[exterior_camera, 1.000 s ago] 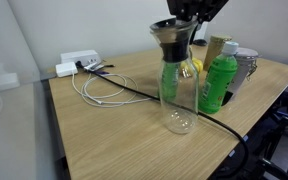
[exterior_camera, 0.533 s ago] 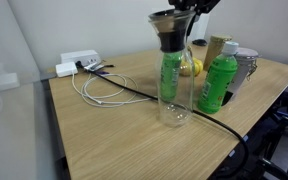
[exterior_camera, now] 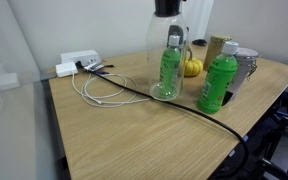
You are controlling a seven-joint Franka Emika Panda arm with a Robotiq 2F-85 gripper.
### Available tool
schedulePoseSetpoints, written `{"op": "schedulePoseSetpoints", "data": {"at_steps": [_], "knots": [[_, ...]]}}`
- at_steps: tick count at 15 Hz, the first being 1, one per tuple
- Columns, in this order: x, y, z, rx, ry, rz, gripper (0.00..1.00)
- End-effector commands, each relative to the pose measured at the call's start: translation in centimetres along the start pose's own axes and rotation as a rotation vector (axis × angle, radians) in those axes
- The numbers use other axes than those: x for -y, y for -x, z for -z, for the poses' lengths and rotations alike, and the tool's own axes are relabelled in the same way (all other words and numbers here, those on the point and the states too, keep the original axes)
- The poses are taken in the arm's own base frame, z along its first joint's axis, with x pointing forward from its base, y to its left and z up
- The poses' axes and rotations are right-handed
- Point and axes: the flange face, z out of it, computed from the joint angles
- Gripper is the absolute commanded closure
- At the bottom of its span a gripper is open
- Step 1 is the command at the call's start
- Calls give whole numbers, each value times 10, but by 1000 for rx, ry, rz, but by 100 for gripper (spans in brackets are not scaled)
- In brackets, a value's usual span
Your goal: Move the glass bottle to the right side of the table
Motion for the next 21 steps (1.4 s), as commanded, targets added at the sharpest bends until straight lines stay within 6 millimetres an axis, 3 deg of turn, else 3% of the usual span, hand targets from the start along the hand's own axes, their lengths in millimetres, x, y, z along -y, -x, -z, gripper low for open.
{"op": "schedulePoseSetpoints", "data": {"at_steps": [1,15,21], "knots": [[-1,-8,28,-49,-57,1,96],[-34,-29,112,-132,-225,-31,96],[-60,-40,142,-203,-244,-93,96]]}}
